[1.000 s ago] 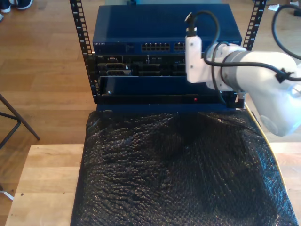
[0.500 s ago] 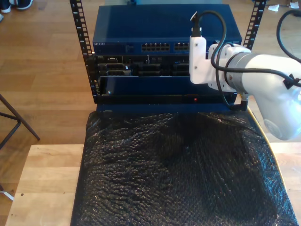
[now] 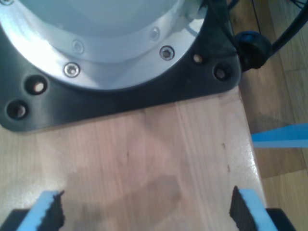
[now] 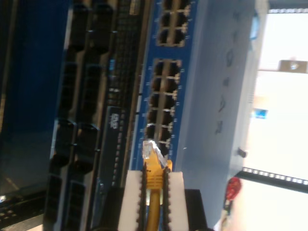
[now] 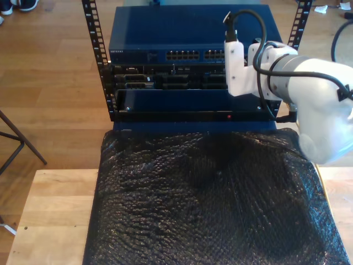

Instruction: Grab the cable and plug it in

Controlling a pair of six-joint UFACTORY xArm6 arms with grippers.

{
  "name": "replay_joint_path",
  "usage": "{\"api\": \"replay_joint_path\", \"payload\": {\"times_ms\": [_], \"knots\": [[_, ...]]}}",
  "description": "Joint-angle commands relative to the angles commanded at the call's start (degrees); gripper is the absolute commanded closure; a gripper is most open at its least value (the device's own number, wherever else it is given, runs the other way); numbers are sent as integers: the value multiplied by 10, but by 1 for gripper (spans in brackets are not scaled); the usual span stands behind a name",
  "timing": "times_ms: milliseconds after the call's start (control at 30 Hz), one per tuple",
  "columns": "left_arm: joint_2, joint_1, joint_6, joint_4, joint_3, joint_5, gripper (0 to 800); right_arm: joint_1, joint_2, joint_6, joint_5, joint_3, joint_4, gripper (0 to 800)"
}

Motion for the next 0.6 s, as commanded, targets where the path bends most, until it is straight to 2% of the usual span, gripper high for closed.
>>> {"api": "replay_joint_path", "payload": {"times_ms": [133, 300, 600], "knots": [[0, 0, 0, 0, 0, 0, 0, 19, 0, -68, -56, 38, 59, 800], [0, 0, 0, 0, 0, 0, 0, 22, 8, -76, -129, 69, 61, 800], [0, 0, 0, 0, 0, 0, 0, 42, 36, -71, -145, 39, 61, 800]]}}
